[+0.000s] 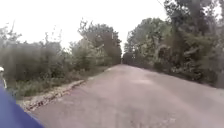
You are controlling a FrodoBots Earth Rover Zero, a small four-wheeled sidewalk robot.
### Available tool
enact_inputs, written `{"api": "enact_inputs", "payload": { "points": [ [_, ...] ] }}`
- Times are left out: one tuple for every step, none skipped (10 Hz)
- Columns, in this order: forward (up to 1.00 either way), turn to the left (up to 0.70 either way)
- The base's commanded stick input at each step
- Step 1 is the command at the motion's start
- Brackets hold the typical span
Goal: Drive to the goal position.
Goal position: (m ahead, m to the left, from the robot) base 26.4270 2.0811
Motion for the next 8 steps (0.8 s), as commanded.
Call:
{"api": "enact_inputs", "payload": {
  "points": [
    [0.7, 0.0],
    [0.7, 0.0],
    [0.7, 0.0],
    [0.7, 0.0],
    [0.7, 0.0],
    [0.7, 0.0],
    [0.7, 0.0],
    [0.7, 0.0]
  ]
}}
